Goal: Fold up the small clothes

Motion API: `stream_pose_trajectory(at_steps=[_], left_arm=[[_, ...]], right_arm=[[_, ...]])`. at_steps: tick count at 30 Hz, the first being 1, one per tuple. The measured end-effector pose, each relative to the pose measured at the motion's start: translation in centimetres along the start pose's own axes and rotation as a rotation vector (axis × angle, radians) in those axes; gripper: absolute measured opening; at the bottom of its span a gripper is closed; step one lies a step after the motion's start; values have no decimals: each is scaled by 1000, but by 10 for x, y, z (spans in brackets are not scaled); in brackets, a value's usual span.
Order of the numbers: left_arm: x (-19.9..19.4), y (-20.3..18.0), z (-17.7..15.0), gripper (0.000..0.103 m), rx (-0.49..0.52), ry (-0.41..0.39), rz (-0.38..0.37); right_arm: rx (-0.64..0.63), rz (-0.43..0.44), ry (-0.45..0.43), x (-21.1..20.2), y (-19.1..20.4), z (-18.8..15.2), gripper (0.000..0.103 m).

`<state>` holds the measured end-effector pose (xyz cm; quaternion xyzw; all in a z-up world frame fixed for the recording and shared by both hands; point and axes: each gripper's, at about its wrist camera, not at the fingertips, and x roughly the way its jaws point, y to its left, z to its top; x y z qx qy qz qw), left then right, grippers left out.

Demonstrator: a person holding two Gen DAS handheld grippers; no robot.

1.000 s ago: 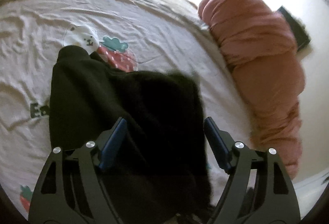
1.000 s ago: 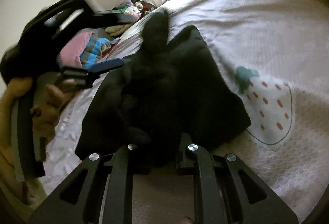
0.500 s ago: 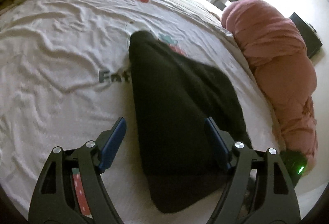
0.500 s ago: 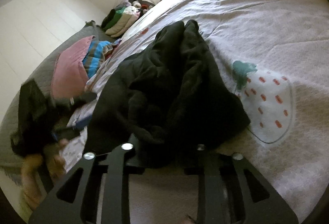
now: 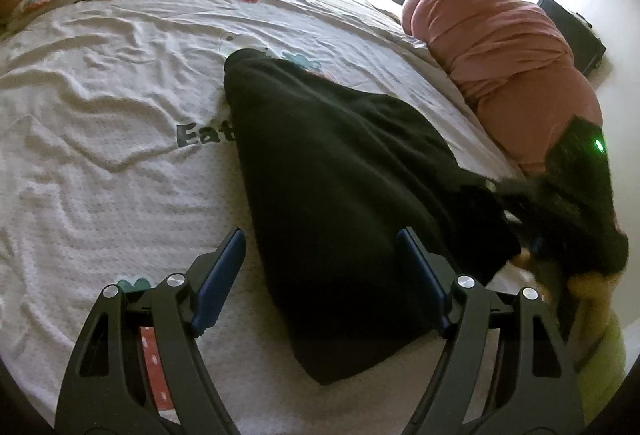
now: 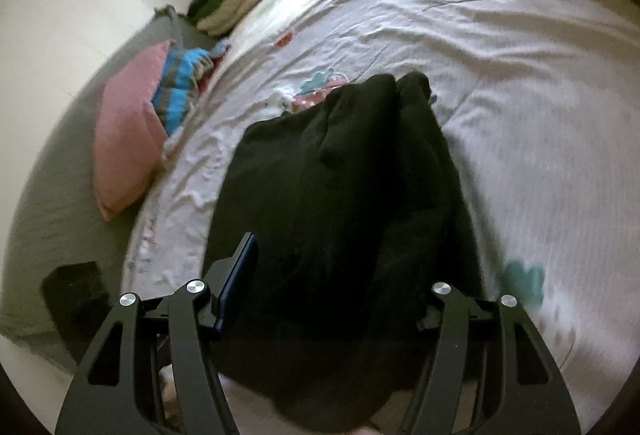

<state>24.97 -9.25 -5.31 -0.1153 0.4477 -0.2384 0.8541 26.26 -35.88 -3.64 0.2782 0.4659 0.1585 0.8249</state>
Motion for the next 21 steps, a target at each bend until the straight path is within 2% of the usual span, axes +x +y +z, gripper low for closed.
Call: stream_pose_trajectory(at_steps=[2, 6, 8, 11, 13, 18, 21], left_arm=[[0, 0, -1, 70, -1, 3, -8], [-1, 1, 0, 70, -2, 1, -13], [-3, 1, 0, 70, -2, -2, -15], [-7, -2, 1, 70, 6, -8, -27], [-6, -6, 1, 70, 19, -4, -34], [4, -10, -5, 70, 44, 33, -12], [8, -13, -8, 70, 59, 49, -7]], right_arm=[[-13, -30, 24, 5, -1, 7, 52], [-62, -51, 22, 7, -3, 8, 28], [-131, -65, 5, 0, 7, 4, 24], [-234, -50, -85, -25, 29, 12, 23], [-267, -56, -114, -30, 34, 15, 23], [-250, -134, -29, -7, 7, 4, 23], [-198, -125, -34, -4, -12, -6, 25]])
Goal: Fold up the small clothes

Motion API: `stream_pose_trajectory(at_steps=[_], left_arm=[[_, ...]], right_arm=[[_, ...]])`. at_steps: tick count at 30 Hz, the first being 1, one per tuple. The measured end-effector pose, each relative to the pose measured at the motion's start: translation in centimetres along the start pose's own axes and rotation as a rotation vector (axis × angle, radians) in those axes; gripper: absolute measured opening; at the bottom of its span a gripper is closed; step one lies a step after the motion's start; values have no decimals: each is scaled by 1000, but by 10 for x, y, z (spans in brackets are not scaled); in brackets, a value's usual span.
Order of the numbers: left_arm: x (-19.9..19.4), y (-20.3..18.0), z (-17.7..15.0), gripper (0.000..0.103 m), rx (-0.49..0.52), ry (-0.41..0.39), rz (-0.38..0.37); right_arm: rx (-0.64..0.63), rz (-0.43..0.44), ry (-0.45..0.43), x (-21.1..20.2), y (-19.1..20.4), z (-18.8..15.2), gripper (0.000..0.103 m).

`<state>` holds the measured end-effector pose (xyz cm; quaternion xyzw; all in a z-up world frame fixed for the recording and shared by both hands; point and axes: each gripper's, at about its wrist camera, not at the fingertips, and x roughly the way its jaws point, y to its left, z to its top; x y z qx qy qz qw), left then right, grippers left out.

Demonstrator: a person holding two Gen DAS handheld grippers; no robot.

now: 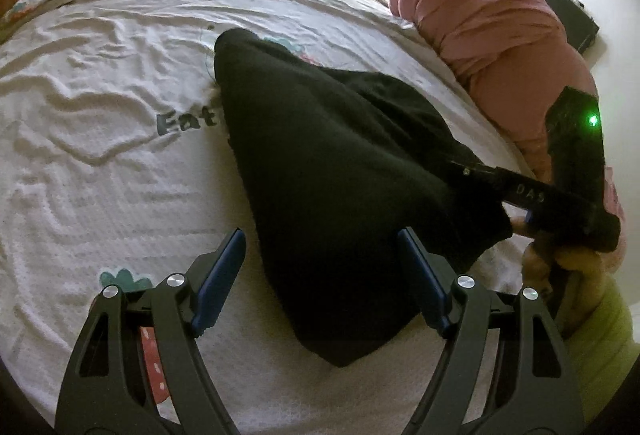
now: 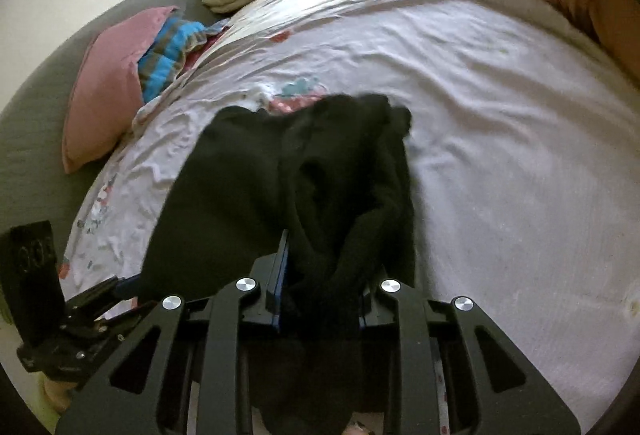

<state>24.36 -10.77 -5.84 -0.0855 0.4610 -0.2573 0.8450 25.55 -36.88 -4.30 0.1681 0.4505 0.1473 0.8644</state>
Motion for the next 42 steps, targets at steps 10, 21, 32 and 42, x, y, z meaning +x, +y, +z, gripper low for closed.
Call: stream_pose_trajectory(at_steps=[10, 21, 32, 42], left_arm=[[1, -4, -3, 70, 24, 13, 14], [-5, -4, -4, 71, 26, 4, 21], [-33, -7, -2, 83, 13, -46, 14], [-77, -26, -1, 94, 49, -135, 49]], right_arm=[[66, -38, -43, -5, -10, -16, 41], [41, -136, -49, -19, -1, -23, 57], [10, -184, -152, -72, 12, -39, 81], [-89, -227, -305, -129, 44, -58, 98]])
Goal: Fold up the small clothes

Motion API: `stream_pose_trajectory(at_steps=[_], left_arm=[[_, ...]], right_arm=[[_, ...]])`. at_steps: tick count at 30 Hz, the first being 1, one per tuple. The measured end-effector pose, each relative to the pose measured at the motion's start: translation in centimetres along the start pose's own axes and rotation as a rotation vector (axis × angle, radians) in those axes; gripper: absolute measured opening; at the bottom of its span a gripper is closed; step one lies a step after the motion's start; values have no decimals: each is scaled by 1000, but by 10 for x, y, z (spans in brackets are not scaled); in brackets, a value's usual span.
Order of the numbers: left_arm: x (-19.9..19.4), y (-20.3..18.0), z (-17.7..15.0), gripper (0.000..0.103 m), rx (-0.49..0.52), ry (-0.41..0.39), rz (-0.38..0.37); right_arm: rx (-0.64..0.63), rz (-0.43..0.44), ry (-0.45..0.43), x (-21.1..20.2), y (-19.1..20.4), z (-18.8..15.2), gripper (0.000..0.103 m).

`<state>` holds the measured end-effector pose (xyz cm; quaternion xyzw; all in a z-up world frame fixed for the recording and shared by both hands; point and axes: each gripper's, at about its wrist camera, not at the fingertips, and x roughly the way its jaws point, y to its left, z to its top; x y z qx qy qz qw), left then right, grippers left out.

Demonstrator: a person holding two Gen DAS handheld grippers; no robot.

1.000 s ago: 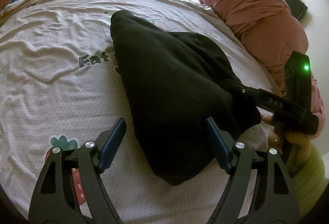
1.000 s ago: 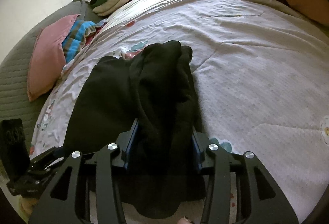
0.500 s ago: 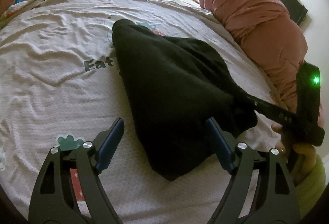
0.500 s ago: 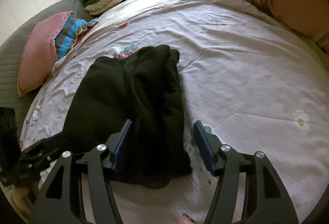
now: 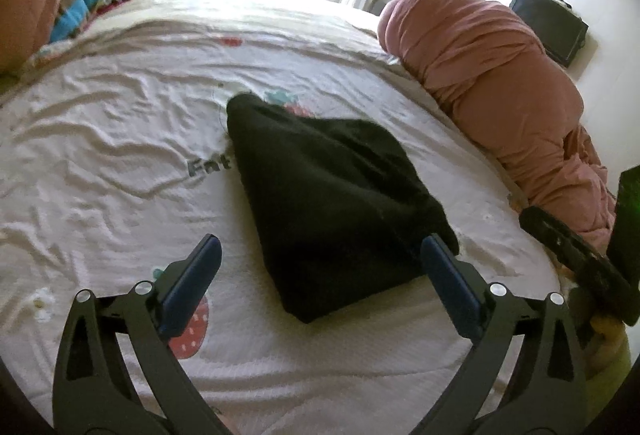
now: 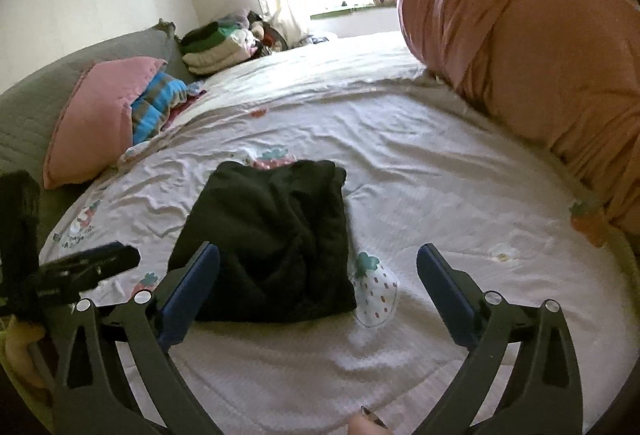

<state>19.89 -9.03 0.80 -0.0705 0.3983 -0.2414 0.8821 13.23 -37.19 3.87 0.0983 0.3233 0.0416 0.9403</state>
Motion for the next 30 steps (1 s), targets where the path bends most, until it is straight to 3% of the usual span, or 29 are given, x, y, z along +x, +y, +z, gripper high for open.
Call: stream_pose_trajectory(at_steps=[15, 30], left_arm=[[-57, -10, -33, 94, 59, -60, 51], [-97, 11, -91, 94, 11, -84, 102]], right_arm=[[-30, -15, -42, -44, 27, -28, 98], [-92, -79, -67, -63, 71, -89, 98]])
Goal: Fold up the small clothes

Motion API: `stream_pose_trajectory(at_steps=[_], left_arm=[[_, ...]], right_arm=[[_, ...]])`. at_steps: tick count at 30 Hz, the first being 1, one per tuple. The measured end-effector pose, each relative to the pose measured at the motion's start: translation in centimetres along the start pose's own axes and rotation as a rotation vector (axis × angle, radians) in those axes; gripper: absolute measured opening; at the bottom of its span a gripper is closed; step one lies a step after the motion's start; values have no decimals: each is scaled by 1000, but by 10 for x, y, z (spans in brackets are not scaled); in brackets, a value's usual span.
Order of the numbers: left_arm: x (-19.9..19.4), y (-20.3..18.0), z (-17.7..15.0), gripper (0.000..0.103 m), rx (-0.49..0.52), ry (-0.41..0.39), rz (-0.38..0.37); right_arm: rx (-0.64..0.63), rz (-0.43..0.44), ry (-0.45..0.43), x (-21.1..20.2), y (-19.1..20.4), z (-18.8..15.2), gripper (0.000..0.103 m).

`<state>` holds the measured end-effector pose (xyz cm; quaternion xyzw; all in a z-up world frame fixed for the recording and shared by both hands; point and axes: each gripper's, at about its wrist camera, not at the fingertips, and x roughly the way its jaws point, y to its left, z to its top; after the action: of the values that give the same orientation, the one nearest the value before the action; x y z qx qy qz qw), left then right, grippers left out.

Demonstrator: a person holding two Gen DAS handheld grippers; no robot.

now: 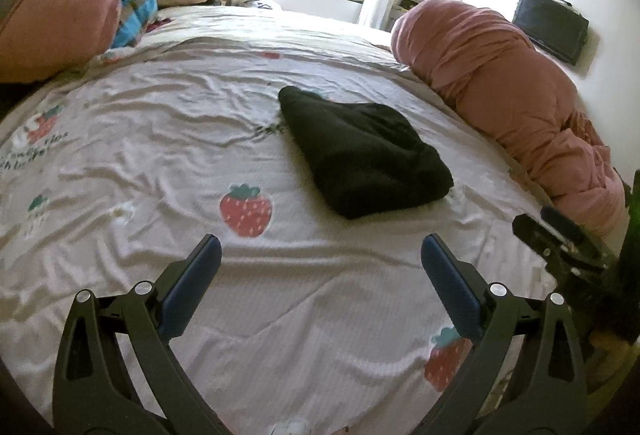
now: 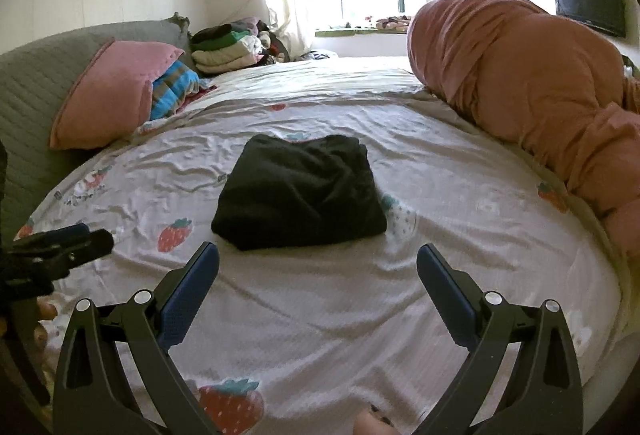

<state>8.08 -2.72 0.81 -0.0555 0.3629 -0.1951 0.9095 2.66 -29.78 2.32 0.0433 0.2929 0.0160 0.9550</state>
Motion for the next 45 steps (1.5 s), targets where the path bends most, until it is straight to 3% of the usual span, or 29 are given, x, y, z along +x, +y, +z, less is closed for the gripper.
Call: stream_pose_trajectory(at_steps=[9, 45], left_arm=[[-6, 5, -16, 94, 0, -1, 20], [-5, -1, -17, 94, 37, -4, 62]], right_arm=[[-12, -54, 25, 3, 5, -26, 98], [-17, -58, 60, 9, 8, -27, 98]])
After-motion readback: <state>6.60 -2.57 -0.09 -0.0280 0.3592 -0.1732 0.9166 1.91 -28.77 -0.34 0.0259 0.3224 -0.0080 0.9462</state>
